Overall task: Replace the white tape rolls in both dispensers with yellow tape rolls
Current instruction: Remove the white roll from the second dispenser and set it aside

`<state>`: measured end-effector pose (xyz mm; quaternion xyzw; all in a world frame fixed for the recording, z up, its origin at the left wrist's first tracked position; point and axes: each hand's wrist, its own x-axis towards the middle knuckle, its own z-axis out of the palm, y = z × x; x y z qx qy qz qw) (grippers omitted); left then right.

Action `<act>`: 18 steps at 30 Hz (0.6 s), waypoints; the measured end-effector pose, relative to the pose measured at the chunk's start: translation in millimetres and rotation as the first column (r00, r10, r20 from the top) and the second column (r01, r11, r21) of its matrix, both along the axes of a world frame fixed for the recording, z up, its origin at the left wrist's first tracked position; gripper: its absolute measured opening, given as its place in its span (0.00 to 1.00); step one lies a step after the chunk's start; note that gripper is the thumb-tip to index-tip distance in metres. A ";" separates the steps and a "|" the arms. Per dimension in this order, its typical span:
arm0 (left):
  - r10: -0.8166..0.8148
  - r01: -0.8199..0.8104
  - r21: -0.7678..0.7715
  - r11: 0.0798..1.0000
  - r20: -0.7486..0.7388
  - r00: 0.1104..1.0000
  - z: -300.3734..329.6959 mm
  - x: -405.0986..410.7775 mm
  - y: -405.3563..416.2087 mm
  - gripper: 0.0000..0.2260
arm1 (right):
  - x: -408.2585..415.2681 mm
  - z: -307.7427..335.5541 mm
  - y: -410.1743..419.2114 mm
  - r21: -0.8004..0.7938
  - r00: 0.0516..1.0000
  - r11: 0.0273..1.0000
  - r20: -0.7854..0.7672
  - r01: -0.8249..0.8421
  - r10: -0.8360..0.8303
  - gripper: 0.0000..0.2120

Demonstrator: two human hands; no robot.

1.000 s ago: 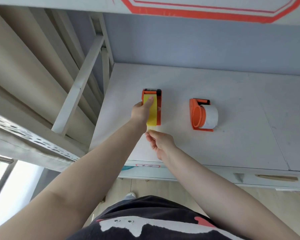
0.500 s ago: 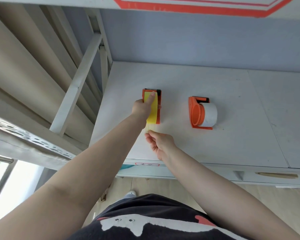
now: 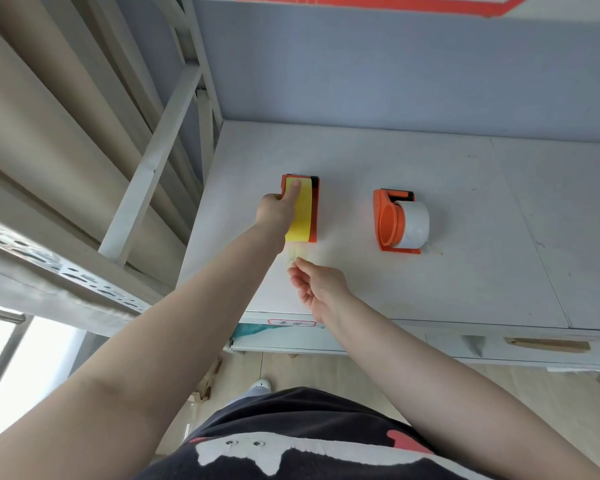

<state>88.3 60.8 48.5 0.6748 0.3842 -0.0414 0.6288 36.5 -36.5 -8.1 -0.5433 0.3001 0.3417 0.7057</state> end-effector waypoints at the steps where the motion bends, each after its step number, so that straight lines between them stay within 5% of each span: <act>1: 0.016 -0.016 -0.018 1.000 0.005 1.000 -0.7 -1.2 1.1 0.22 | -2.3 0.1 -0.7 -0.002 1.000 1.000 0.003 -0.008 0.008 0.06; 6: 0.089 -0.086 -0.028 0.996 0.121 0.989 -4.1 -23.3 6.3 0.19 | -10.8 2.6 -14.4 -0.046 1.000 0.999 0.014 0.025 -0.024 0.07; 9: 0.078 -0.111 0.094 0.989 0.304 0.949 -8.5 -41.9 7.8 0.18 | -9.9 1.3 -33.2 -0.066 0.992 0.989 0.024 0.129 -0.128 0.06; 12: -0.059 -0.050 0.212 0.976 0.478 0.876 -10.4 -55.9 -0.5 0.14 | -4.9 2.7 -56.7 -0.078 0.961 0.958 0.033 0.276 -0.274 0.05; 18: -0.313 0.176 0.280 0.944 0.582 0.751 -7.6 -70.7 -47.2 0.07 | 10.1 8.7 -105.4 -0.153 0.882 0.870 0.131 0.469 -0.453 0.04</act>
